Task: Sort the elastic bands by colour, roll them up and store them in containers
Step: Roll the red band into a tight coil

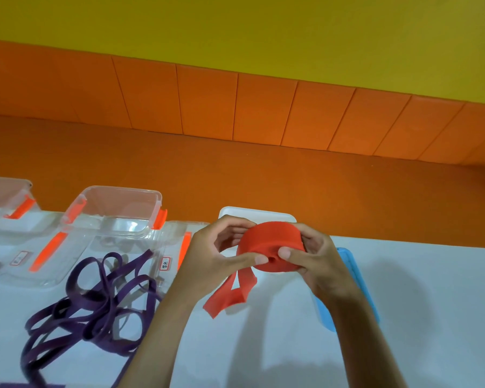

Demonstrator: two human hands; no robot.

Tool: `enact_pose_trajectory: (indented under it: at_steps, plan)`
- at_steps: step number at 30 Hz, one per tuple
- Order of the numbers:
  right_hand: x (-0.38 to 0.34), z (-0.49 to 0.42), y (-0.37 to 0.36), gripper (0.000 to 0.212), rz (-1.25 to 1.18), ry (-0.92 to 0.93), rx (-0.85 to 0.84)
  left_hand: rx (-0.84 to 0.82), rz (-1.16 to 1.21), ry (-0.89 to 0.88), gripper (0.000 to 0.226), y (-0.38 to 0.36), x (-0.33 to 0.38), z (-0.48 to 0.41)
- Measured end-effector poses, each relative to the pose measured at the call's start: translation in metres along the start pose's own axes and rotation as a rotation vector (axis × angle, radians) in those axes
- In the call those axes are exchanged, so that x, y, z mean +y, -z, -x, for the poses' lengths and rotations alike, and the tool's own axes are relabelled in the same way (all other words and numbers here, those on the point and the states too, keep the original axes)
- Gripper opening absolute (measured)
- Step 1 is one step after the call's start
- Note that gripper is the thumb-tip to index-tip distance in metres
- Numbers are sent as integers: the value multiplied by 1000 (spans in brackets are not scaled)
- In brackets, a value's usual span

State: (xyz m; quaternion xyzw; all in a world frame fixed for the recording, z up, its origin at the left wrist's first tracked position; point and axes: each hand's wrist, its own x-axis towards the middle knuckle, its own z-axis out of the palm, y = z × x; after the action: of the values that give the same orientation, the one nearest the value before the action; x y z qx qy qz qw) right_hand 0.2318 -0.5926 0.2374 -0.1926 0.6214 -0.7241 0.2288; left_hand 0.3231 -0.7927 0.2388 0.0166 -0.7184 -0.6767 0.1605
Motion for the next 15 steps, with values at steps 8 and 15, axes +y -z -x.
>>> enact_pose_trajectory:
  at_steps: [8, 15]
  plan:
    - [-10, 7, 6, 58, 271, 31, -126, -95, -357, -100, 49, 17, 15, -1]
    - [-12, 8, 12, 50, 186, 76, -69, -89, -293, 1, 48, 18, 7, 4]
